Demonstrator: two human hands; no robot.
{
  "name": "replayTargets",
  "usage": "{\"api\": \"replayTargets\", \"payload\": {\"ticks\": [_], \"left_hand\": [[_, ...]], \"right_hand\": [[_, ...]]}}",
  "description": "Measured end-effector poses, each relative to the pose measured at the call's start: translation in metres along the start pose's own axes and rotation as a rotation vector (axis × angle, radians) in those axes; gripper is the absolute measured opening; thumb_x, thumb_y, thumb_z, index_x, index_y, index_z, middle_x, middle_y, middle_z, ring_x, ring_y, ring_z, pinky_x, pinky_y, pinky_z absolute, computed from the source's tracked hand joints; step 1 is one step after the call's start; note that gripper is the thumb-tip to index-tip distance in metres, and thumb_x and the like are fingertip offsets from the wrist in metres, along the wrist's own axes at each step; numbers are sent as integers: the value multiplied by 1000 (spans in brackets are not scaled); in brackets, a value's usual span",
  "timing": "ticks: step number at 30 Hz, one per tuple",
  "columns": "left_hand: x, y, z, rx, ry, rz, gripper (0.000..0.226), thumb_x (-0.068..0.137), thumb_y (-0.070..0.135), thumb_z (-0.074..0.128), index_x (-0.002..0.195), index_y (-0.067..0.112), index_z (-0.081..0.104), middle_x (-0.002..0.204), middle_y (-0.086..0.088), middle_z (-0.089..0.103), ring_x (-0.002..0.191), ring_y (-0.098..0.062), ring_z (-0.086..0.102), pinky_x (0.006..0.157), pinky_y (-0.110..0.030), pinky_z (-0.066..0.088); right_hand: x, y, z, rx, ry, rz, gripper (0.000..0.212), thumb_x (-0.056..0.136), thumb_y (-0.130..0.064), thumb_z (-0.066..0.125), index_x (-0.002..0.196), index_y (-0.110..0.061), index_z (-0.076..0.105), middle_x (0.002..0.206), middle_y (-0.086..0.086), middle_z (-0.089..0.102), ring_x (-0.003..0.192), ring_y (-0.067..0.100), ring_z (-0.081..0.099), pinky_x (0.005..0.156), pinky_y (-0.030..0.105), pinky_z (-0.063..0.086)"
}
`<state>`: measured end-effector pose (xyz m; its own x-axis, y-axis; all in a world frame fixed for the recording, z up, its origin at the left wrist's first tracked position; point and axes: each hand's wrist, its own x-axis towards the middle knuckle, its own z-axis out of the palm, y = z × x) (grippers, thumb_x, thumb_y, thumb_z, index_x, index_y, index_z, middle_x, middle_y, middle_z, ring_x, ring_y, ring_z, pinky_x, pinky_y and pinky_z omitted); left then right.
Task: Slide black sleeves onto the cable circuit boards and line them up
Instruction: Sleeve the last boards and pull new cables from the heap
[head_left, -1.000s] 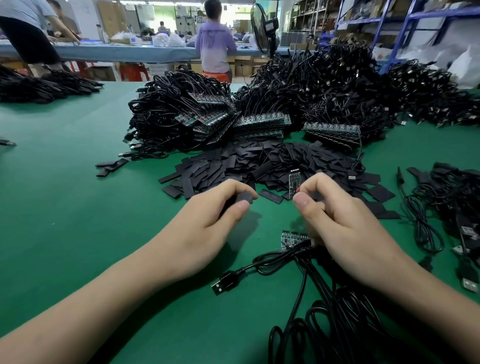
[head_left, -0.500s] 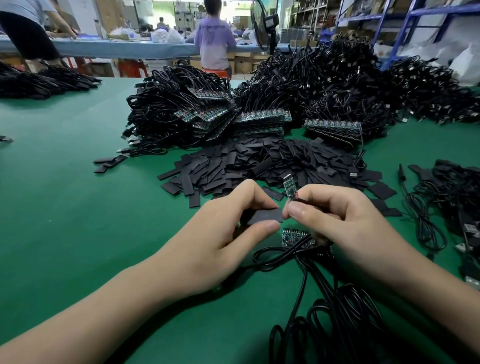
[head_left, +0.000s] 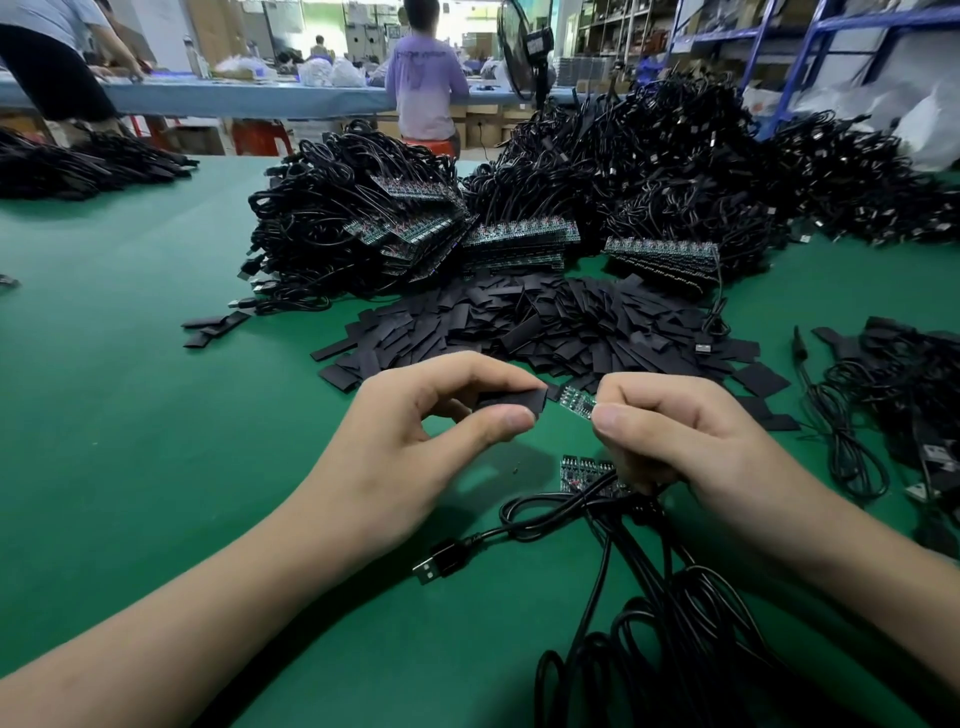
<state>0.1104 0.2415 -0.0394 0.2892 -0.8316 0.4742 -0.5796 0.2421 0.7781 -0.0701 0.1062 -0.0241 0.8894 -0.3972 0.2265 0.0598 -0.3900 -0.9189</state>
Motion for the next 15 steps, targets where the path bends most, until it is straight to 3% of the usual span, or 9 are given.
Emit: {"api": "replayTargets", "payload": {"ticks": [3,8,15], "left_hand": [[-1,-1,0,-13,-15,-8,13,88,31,73,101,34,75,95,11,76,89,-15,70,84,-31,55],[-1,-1,1,-16,-15,-15,14,87,29,72,100,35,75,95,11,76,88,-15,70,83,-28,55],[-1,-1,-1,101,-6,42,15,87,35,73,102,30,76,93,17,74,89,-14,68,82,-24,53]], "right_hand": [[-1,-1,1,-5,-29,-12,35,90,-42,57,64,-21,47,62,-3,38,59,13,34,55,28,30],[0,-1,1,-42,-32,-8,34,94,-30,56,62,-26,49,62,-4,38,59,15,34,56,31,29],[-1,-1,1,-77,-78,12,35,95,-31,56,62,-26,48,63,-6,35,60,13,31,57,31,27]]}}
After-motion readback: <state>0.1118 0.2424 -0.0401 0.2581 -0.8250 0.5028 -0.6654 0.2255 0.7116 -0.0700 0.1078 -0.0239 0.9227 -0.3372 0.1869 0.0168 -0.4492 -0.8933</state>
